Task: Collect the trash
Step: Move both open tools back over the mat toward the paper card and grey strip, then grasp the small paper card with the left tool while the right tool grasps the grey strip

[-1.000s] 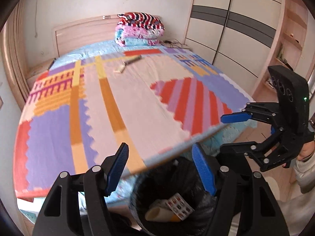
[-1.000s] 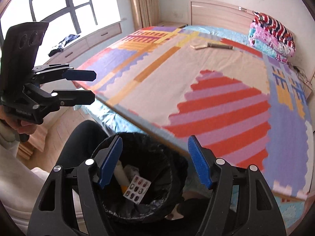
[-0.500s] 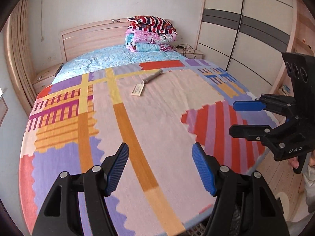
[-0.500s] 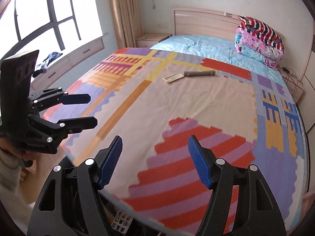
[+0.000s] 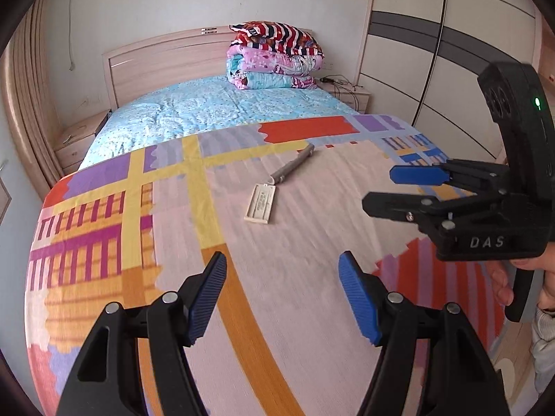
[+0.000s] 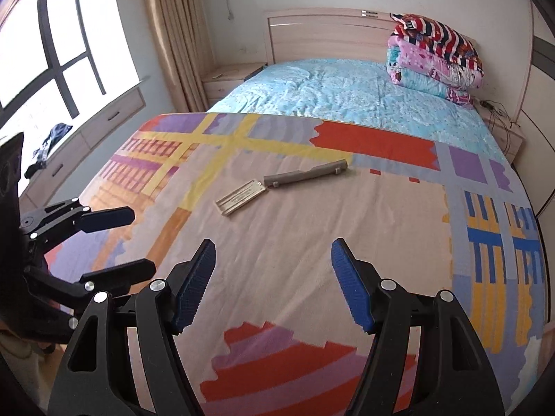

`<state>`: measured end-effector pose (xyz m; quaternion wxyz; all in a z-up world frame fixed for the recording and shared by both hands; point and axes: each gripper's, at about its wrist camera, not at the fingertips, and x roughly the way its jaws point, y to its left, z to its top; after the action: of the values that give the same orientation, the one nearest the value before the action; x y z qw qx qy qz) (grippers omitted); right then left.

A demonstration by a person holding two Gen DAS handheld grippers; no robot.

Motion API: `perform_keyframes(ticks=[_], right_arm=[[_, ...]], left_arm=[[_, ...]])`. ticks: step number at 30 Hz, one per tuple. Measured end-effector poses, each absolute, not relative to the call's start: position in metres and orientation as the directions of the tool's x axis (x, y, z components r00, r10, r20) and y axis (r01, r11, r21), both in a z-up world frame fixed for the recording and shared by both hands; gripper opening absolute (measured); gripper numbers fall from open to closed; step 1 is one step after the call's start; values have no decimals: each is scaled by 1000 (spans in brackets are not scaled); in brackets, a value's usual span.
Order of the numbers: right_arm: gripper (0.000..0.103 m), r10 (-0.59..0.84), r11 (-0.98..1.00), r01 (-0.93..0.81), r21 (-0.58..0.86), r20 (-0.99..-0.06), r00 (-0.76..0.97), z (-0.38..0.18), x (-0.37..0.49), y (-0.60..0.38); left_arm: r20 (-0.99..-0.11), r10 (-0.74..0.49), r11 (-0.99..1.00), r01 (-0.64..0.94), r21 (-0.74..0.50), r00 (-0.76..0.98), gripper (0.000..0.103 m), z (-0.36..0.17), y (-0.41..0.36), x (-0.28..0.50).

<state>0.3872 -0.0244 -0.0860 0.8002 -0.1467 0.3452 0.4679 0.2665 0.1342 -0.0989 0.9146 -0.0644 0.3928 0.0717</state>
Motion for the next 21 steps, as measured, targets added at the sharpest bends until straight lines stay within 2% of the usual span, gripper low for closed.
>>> perform_keyframes(ticks=[6, 10, 15, 21], right_arm=[[69, 634, 562, -814, 148, -709, 309, -95, 424, 0], [69, 628, 584, -793, 174, -715, 307, -98, 443, 11], [69, 625, 595, -782, 187, -719, 304, -99, 455, 23], [69, 623, 606, -768, 207, -724, 296, -101, 467, 33]], left_arm=[[-743, 62, 980, -181, -80, 666, 64, -111, 151, 296], [-747, 93, 982, -185, -41, 658, 63, -116, 157, 313], [-771, 92, 981, -189, -38, 630, 48, -127, 164, 335], [-799, 100, 981, -194, -20, 592, 41, -141, 165, 351]])
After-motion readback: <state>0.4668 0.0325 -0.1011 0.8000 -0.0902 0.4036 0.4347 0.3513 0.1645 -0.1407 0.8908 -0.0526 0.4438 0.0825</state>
